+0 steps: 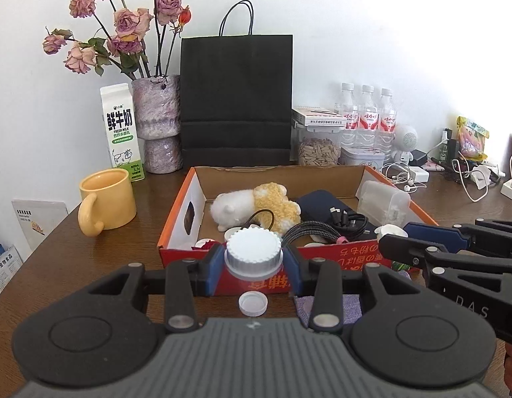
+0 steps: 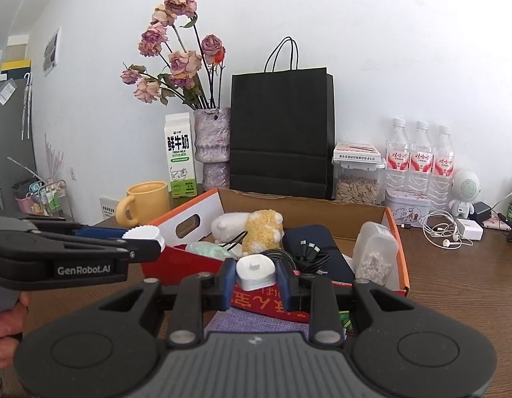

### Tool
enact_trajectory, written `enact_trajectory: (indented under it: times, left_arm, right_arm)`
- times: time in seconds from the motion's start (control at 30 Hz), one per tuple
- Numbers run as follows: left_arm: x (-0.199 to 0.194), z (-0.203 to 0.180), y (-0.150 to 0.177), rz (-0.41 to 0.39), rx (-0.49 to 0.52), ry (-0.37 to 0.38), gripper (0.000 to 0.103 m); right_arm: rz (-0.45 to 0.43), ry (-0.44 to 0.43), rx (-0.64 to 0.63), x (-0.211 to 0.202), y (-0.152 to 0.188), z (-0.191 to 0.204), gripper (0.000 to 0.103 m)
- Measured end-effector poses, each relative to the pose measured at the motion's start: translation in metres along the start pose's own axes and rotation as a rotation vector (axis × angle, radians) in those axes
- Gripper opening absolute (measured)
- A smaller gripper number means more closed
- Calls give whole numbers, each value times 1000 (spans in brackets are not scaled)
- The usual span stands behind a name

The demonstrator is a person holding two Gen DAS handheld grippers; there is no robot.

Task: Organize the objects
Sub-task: 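Lift and carry both white caps over the box with both tools, then open both tools to drop the white caps into the box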

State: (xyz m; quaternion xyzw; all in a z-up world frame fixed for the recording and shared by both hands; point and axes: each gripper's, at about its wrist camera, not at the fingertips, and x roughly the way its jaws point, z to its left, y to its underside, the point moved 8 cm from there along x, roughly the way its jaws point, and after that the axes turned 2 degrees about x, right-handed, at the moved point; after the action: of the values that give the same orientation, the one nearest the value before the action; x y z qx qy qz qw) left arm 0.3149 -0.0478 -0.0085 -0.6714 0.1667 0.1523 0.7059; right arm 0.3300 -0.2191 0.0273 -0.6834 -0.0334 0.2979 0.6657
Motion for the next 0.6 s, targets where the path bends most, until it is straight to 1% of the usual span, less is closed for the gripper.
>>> enact_trajectory:
  times: [0.3,0.6]
  left_arm:
    - [16,-10,-30,-35,13,5,40]
    - [49,-16,-41,-30,16,12,40]
  right_arm:
    - [-41,10,-14,14,-26,-10,26]
    - [-34,23,-24,44,-37,-26,26]
